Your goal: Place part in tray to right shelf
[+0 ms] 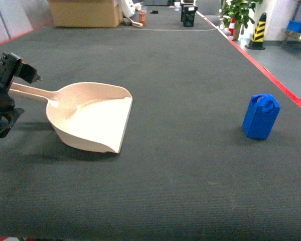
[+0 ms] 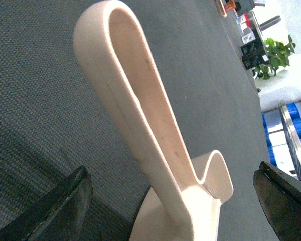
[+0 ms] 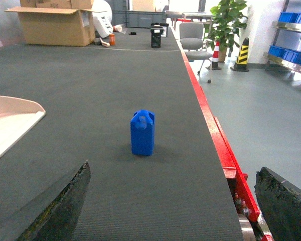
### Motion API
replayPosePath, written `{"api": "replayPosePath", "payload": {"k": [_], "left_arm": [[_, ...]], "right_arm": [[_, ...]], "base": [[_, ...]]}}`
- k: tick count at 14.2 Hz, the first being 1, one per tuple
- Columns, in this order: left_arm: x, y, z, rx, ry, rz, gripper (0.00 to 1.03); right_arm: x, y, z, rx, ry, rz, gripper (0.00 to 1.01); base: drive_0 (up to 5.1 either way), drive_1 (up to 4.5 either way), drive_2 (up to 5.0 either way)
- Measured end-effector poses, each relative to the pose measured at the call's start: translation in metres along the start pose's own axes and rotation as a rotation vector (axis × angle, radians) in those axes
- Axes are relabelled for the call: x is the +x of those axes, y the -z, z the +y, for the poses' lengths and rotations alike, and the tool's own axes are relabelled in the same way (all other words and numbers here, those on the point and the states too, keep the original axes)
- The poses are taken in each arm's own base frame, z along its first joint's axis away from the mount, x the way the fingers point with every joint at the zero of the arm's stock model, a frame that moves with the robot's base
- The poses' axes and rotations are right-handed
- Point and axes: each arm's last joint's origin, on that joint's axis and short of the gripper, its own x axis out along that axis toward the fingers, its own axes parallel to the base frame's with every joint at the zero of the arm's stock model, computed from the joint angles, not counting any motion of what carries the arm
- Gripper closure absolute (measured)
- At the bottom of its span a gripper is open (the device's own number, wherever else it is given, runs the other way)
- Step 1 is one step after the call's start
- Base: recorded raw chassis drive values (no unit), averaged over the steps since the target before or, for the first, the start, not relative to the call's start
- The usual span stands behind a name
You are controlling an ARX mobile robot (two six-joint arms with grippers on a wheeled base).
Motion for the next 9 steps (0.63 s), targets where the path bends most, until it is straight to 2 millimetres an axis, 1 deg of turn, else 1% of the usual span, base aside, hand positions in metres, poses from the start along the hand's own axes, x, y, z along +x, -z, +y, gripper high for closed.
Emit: {"api": "replayPosePath", "payload": {"k": [2, 4, 5, 6, 8, 9], "left_arm": [[0.023, -0.006, 0.006, -0.027, -0.019, -0.012, 0.05], [0.04, -0.011, 0.007, -0.043, -0.011, -0.013, 0.05], [0.055, -0.015, 0.009, -0.056, 0.011, -0.034, 0.11], [0.067, -0.022, 0.01, -0.085, 0.073, -0.032, 0.49], [0.064, -0.025, 0.012, -0.135, 0.12, -0.052, 0.74], [0.059, -0.023, 0.013, -0.182, 0.156, -0.065, 0.86]], "right_arm": [[0.0, 0.0, 0.0, 0.0, 0.0, 0.0, 0.03], [0.0, 0.0, 0.0, 0.0, 0.0, 0.0, 0.03], [0.0, 0.0, 0.0, 0.0, 0.0, 0.0, 0.03], [0.0, 0.0, 0.0, 0.0, 0.0, 0.0, 0.03], [0.0, 0.0, 0.0, 0.0, 0.0, 0.0, 0.03], [0.0, 0.0, 0.0, 0.0, 0.0, 0.0, 0.03]], "base": [[0.0, 0.0, 0.0], [0.0, 0.0, 0.0], [0.0, 0.0, 0.0], [0.0, 0.0, 0.0], [0.0, 0.0, 0.0], [0.0, 0.0, 0.0]]}}
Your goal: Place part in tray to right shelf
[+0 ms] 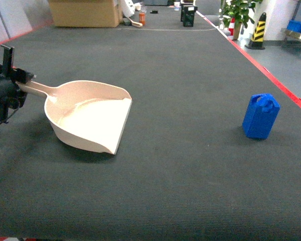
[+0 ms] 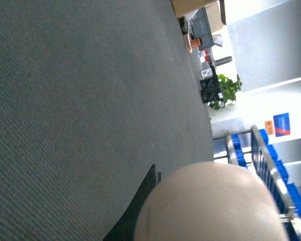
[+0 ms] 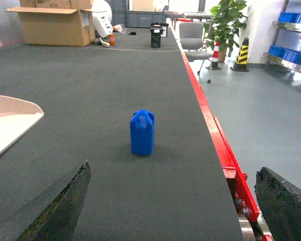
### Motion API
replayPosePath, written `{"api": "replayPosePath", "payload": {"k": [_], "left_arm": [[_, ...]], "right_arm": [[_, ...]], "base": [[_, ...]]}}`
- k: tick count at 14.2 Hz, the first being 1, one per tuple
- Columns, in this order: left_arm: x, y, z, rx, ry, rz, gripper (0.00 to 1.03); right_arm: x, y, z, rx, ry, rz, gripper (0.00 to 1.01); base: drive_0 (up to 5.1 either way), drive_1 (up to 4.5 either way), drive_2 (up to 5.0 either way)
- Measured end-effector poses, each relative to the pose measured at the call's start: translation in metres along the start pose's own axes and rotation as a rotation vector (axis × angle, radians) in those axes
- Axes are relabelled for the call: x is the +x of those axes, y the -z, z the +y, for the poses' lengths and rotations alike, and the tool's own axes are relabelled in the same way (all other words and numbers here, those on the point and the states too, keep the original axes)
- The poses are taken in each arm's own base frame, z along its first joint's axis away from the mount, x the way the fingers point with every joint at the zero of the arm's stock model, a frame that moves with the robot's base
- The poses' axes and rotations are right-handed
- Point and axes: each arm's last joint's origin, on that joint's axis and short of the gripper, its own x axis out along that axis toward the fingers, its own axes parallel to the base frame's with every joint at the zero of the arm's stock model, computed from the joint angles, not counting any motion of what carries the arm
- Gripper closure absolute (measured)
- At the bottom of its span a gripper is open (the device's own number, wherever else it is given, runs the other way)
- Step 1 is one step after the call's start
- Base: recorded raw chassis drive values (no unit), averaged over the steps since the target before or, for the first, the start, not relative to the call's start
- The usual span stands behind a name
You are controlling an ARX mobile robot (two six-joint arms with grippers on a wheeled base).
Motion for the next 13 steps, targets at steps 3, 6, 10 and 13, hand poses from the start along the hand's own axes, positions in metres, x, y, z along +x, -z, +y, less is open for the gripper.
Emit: {"api": "replayPosePath", "payload": {"k": [3, 6, 10, 13], "left_arm": [[-0.028, 0.01, -0.018, -0.094, 0.085, -0.004, 0.91], [-0.056, 0.017, -0.08, -0.142, 0.325, 0.022, 0.91], [-0.08, 0.055, -0.115, -0.17, 0.411, 0.179, 0.91], [-0.098, 0.083, -0.102, -0.223, 0.346, 0.313, 0.91]], "right_arm": [[0.0, 0.0, 0.0, 0.0, 0.0, 0.0, 0.03], [0.0, 0.0, 0.0, 0.0, 0.0, 0.0, 0.03], [0.0, 0.0, 0.0, 0.0, 0.0, 0.0, 0.03], [0.0, 0.0, 0.0, 0.0, 0.0, 0.0, 0.03]], "base": [[0.0, 0.0, 0.0], [0.0, 0.0, 0.0], [0.0, 0.0, 0.0], [0.0, 0.0, 0.0]]}}
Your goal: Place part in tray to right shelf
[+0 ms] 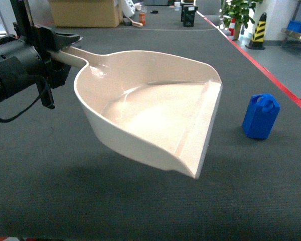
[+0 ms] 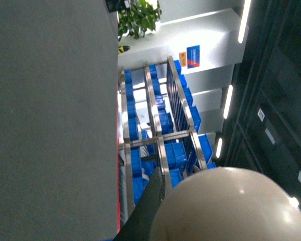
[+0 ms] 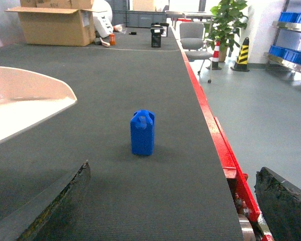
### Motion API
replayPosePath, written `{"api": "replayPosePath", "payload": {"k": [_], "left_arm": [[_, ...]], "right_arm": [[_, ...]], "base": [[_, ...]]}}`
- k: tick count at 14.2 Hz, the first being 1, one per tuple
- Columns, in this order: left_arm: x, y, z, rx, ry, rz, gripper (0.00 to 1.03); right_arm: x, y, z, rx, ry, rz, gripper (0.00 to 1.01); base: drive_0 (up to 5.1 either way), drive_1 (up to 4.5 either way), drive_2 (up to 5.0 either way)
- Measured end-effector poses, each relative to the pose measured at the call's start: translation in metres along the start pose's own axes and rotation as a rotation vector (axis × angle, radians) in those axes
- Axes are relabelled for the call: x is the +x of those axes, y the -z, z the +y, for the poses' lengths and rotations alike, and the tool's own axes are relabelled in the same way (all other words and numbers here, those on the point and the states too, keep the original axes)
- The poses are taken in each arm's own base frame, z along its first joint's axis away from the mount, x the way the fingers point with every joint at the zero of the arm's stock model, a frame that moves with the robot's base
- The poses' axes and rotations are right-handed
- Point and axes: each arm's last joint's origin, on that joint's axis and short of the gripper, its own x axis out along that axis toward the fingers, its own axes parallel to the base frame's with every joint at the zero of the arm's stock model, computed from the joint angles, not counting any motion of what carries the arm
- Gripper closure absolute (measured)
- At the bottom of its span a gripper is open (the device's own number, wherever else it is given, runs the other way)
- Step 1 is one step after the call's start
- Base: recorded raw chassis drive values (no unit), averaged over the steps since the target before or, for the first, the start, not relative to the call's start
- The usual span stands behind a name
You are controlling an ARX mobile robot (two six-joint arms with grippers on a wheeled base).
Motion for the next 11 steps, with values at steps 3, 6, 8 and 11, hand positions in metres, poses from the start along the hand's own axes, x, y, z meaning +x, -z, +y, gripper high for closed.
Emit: {"api": "replayPosePath", "payload": {"k": [3, 6, 8, 11], "left_arm": [[-0.001, 0.008, -0.014, 0.005, 0.04, 0.036, 0.91], [-0.001, 0.007, -0.013, 0.004, 0.034, 0.03, 0.91], [-0.001, 0.007, -0.013, 0.004, 0.033, 0.028, 0.91], [-0.001, 0.007, -0.013, 0.003, 0.034, 0.028, 0.91]], "right_arm": [[0.0, 0.0, 0.0, 0.0, 0.0, 0.0, 0.03], [0.0, 0.0, 0.0, 0.0, 0.0, 0.0, 0.03], [0.01, 0.004, -0.007, -0.036, 0.188, 0.23, 0.03], [0.055, 0.001, -0.042, -0.016, 0.215, 0.294, 0.03]], "base": [[0.0, 0.0, 0.0], [0.0, 0.0, 0.0], [0.0, 0.0, 0.0], [0.0, 0.0, 0.0]]}}
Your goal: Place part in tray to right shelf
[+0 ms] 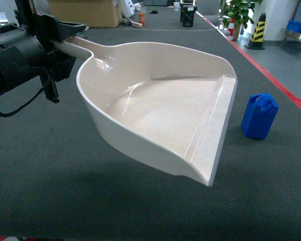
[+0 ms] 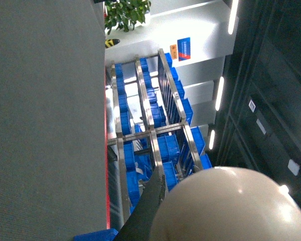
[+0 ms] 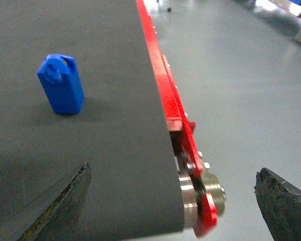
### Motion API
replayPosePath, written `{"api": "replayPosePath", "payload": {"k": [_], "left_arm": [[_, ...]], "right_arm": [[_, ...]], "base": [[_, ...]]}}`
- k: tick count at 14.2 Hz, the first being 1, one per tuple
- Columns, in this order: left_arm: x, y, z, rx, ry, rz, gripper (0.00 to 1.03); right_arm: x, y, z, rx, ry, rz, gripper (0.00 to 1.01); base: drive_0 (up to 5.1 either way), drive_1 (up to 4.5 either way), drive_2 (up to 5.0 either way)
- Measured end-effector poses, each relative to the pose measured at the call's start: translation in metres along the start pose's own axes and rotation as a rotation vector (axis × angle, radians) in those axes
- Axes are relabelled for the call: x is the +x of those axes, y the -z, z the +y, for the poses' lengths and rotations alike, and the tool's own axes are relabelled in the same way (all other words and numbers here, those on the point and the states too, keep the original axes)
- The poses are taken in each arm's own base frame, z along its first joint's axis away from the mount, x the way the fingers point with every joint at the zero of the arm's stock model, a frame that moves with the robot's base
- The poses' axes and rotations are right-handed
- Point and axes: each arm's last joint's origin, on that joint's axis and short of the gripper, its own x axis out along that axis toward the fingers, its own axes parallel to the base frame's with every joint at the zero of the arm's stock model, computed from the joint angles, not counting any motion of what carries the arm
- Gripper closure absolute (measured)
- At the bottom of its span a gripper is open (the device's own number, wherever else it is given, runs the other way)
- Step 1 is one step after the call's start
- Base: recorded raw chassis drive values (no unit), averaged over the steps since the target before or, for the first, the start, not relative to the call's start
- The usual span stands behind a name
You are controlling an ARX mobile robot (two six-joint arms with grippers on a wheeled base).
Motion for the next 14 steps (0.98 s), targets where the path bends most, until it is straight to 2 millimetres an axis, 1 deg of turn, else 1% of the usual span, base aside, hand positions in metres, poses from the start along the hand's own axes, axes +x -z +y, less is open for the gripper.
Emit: {"api": "replayPosePath", "payload": {"k": [1, 2, 3, 4, 6, 8, 11, 14], "left_arm": [[0.0, 0.0, 0.0, 0.001, 0.003, 0.0, 0.91], [0.0, 0.0, 0.0, 0.0, 0.0, 0.0, 0.91], [0.0, 0.0, 0.0, 0.0, 0.0, 0.0, 0.91], [0.0, 0.0, 0.0, 0.0, 0.001, 0.0, 0.91], [0.0, 0.0, 0.0, 0.0, 0.0, 0.0, 0.91], [0.0, 0.0, 0.0, 0.0, 0.001, 0.001, 0.91], [0.0, 0.0, 0.0, 0.0, 0.0, -0.001, 0.91], [0.0, 0.0, 0.0, 0.0, 0.0, 0.0, 0.91]], "right_arm": [[0.025, -0.011, -0.002, -0.015, -0.074, 0.005, 0.03], [0.049, -0.018, -0.002, -0.023, -0.131, 0.015, 0.03], [0.077, -0.023, -0.001, -0.031, -0.19, 0.041, 0.03], [0.101, -0.023, 0.003, -0.047, -0.239, 0.088, 0.03], [0.146, -0.02, 0.023, -0.056, -0.375, 0.176, 0.03], [0.178, -0.028, 0.041, -0.074, -0.457, 0.192, 0.03], [0.214, -0.035, 0.059, -0.087, -0.518, 0.216, 0.03], [0.242, -0.037, 0.082, -0.112, -0.561, 0.224, 0.03]], "base": [[0.0, 0.0, 0.0], [0.0, 0.0, 0.0], [0.0, 0.0, 0.0], [0.0, 0.0, 0.0], [0.0, 0.0, 0.0], [0.0, 0.0, 0.0], [0.0, 0.0, 0.0], [0.0, 0.0, 0.0]]}}
